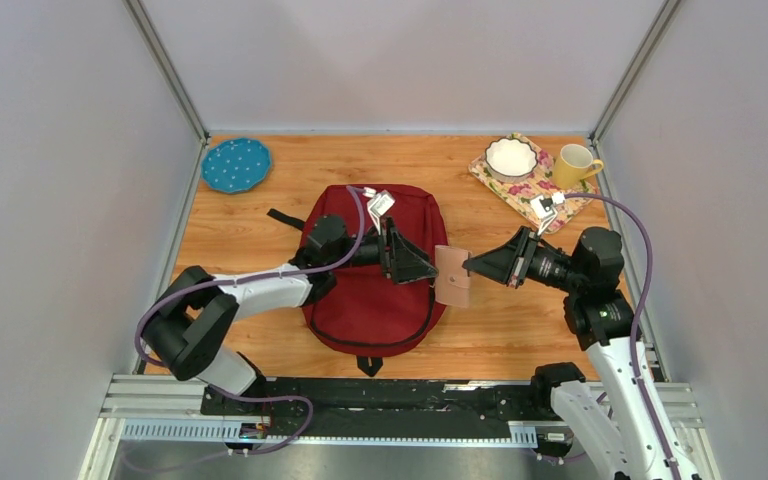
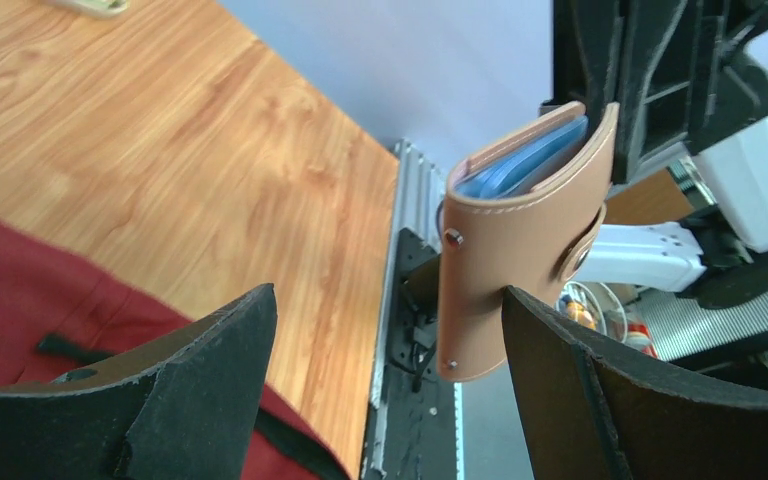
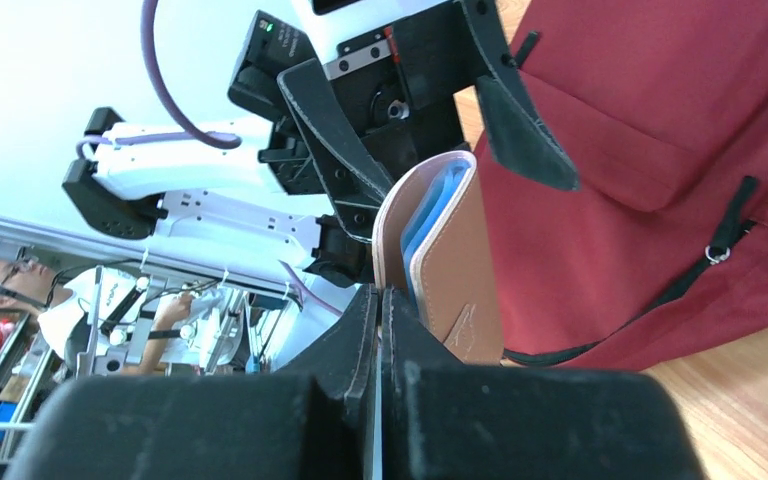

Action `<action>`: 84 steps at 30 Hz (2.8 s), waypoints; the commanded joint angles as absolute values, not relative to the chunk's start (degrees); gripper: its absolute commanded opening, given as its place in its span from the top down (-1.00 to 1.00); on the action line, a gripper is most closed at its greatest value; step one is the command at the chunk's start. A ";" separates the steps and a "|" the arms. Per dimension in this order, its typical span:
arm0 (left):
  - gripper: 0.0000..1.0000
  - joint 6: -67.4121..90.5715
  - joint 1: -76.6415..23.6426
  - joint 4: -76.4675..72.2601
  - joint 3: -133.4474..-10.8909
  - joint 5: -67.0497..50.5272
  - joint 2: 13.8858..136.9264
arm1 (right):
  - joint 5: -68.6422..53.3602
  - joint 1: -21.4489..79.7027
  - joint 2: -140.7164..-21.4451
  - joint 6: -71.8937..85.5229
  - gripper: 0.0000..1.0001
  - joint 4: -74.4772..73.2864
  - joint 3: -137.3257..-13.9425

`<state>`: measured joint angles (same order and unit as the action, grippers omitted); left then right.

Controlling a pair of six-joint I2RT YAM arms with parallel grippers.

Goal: Pack the student bag
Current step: Place the personal item in the student bag.

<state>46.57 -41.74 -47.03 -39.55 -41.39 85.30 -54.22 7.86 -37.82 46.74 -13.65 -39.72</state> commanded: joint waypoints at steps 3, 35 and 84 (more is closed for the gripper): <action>-0.79 55.89 -43.15 -68.80 -43.86 -46.84 90.51 | -59.50 8.79 -37.18 48.60 1.00 -8.44 -41.13; 1.00 51.95 -43.95 -61.26 -41.31 -47.37 83.06 | -43.67 8.88 -31.73 28.82 -0.75 -34.29 -41.67; -0.53 -11.14 -33.23 26.86 -73.81 -5.99 87.35 | -37.18 18.98 -30.24 30.15 1.00 -32.52 -39.11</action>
